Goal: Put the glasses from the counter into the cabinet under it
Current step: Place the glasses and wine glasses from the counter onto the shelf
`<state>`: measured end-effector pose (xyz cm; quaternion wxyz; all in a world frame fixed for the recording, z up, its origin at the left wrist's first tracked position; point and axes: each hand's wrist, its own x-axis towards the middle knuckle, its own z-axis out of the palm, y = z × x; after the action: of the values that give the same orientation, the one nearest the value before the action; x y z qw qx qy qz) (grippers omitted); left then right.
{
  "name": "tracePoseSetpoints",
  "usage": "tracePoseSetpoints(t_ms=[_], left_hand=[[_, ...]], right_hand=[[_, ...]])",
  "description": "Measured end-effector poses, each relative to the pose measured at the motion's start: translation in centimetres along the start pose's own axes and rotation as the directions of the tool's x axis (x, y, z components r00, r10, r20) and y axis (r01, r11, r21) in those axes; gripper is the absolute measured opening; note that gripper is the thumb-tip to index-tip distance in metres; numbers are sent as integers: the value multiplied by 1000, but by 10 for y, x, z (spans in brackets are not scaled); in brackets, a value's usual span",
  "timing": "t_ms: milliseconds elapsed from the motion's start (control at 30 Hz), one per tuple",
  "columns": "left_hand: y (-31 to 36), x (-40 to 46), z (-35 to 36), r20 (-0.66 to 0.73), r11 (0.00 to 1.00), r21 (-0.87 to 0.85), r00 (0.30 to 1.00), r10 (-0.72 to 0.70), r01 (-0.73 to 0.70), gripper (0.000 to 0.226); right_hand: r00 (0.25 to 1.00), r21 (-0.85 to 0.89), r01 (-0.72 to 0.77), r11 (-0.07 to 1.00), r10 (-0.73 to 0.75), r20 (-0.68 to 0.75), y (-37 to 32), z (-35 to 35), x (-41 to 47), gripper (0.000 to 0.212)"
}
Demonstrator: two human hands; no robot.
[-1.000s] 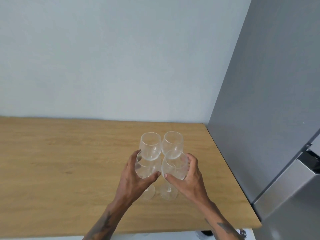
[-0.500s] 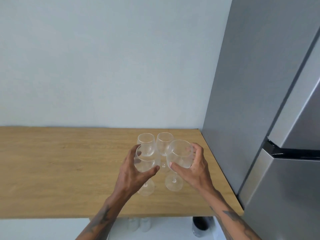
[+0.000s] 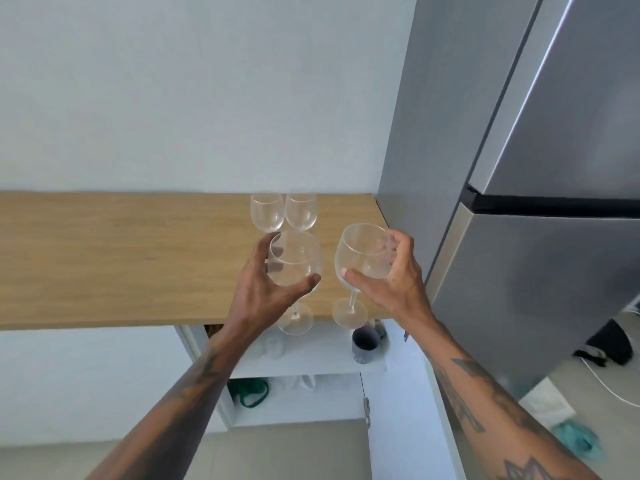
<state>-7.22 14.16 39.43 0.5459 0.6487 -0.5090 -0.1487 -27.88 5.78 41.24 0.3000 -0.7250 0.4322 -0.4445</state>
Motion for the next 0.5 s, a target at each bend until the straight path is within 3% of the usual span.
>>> tracePoseSetpoints(t_ms=[500], left_hand=[[-101,-123,45,62,977,25,975,-214,212,90]], right_hand=[[976,-28,-217,976,218,28,91,31,-112,86]])
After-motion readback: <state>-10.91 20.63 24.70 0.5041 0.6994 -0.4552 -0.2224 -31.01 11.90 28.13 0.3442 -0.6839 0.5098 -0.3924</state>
